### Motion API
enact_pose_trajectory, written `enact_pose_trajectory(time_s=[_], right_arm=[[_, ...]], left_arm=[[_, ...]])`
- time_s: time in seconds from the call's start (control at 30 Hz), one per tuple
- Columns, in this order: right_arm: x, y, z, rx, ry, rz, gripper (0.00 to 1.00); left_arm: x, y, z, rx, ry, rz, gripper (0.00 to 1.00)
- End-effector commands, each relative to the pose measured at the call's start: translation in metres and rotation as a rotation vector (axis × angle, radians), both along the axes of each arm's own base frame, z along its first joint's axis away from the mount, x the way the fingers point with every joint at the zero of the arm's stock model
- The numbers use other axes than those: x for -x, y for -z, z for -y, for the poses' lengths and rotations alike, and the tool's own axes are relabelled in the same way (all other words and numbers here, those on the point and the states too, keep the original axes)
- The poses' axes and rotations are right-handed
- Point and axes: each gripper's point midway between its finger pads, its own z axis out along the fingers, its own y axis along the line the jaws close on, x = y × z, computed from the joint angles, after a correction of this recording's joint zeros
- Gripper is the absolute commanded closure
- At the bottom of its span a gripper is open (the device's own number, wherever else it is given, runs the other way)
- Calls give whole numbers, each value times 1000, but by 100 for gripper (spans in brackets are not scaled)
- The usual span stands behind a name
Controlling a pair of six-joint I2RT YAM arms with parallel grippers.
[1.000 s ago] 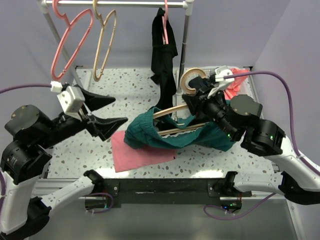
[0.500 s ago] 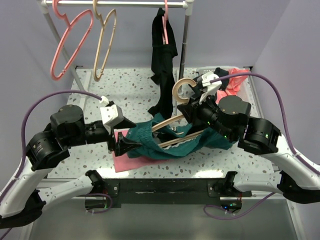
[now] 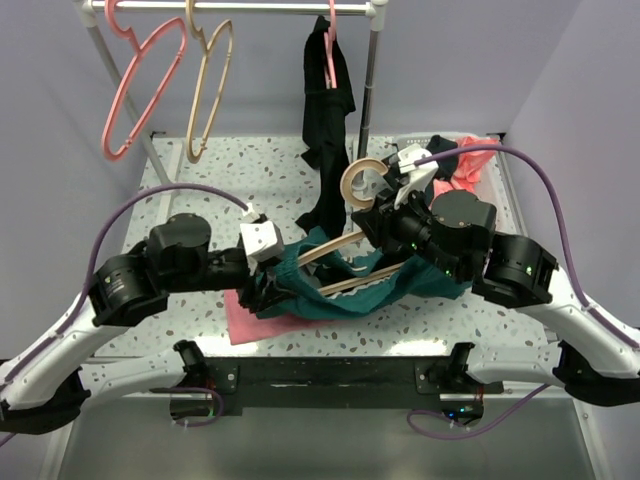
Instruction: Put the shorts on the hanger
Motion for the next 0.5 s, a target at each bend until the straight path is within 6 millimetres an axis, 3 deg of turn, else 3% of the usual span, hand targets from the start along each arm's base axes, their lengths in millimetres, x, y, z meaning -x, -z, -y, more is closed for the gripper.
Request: enact_pose_trajectory(time_s=[0.0,0.1,0.13,0.2,0.37,0.47], right_arm=[[3,-31,-11,-125,-34,31,100],[3,-31,-14,-128,-37,33,100],[3,-31,-14,-127,-39,37,100],[1,-28,-16,-118,-37,38,100],[-3,-21,-13,-104,-9,42,100],[-6,-15,-11,-95,5,49,87]], left_arm=[[-14,3,11,-4,-27,31,48],[-18,14,17,-14,-31,17,70],[-20,10,20,13,-35,29,85],[-24,14,20,31,-73,12,100],[-25,2,15,197,-145,7,100],[-20,16,13,221,-160,-44,100]])
